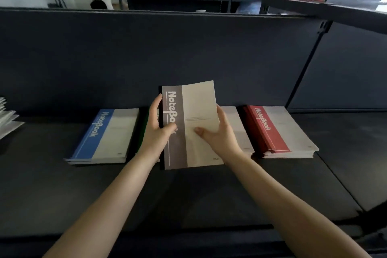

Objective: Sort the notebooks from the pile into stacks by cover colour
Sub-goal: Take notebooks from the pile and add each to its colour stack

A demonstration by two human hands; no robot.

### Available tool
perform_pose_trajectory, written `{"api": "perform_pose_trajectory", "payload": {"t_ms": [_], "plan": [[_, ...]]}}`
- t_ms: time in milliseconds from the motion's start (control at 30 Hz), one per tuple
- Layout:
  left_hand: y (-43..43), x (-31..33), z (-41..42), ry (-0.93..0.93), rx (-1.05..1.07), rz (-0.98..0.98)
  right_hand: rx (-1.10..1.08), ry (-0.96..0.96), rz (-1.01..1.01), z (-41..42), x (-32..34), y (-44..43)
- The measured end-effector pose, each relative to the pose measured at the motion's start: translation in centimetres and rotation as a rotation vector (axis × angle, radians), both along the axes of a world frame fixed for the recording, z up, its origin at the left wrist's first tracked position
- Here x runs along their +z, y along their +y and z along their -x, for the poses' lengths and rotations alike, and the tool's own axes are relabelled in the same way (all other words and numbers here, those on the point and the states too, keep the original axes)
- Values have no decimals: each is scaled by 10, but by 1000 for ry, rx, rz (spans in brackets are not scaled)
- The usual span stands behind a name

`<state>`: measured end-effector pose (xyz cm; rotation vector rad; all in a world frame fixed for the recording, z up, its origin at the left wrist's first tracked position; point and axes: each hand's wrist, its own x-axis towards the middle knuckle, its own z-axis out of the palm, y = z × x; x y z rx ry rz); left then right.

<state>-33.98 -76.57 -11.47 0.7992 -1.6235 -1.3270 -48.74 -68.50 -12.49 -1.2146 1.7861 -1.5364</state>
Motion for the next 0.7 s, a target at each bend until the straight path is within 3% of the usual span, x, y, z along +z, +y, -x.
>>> {"api": "perform_pose_trajectory", "payload": {"t_ms": [133,333,567,700], "plan": [[-8,-3,-24,-56,77,-16,-20,56,11,-11,-1,-17],[-20,-14,-45,-396,-7,174,-50,158,-53,15,5,-26],[-15,-19,-18,-494,-53,312,-212,226,-173,61,2,-2],[-14,-28,2,-697,-89,494,-251,321,-279,74,0,11]]}}
